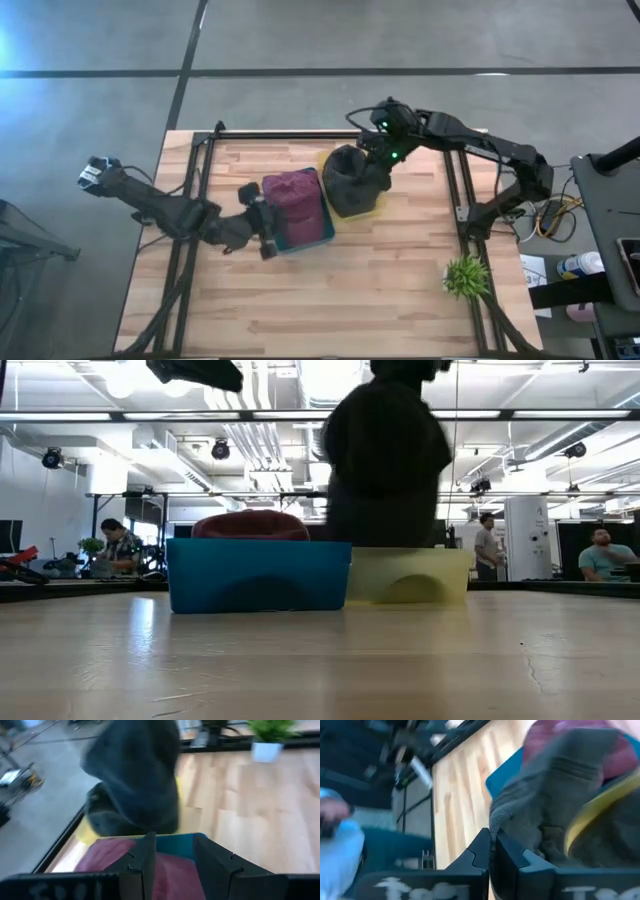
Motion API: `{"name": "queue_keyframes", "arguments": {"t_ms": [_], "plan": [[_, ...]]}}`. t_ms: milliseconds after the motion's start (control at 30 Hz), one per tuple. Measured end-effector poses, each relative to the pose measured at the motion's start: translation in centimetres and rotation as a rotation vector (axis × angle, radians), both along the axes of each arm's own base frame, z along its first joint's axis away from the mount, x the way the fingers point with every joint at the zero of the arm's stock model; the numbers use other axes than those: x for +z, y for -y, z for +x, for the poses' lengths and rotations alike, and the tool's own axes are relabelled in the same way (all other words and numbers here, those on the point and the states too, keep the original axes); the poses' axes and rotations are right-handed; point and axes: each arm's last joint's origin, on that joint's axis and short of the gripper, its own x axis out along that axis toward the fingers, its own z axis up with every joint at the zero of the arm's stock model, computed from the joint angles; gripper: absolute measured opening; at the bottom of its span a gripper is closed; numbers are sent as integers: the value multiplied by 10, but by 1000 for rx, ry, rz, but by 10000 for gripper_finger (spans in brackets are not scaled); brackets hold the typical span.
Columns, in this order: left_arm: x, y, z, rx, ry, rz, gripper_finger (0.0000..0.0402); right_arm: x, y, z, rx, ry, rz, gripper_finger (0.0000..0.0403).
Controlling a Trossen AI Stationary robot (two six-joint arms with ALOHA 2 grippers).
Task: Pick & Place hat
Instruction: Put the black cap into the yellow bin
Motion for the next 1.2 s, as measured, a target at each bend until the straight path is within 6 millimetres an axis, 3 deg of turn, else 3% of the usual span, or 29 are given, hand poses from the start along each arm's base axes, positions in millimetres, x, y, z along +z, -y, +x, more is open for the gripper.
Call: {"name": "queue_keyframes", "arguments": {"t_ms": [167,333,600,800,1067,1200], "plan": [[2,-24,8,136,56,-73,124,-22,25,-4,137,-41,-70,9],[12,-42,18,238,199,-154,124,-45,57,-10,163,-121,-148,9],[20,-61,23,332,294,-142,124,-79,102,4,171,-95,-230,12],[20,-69,23,361,296,-137,124,-95,112,23,217,-62,-250,21],[19,-84,24,400,295,-137,124,-87,112,35,277,31,-242,22],[23,-100,27,301,281,-157,124,-84,112,35,266,34,-242,25]]}}
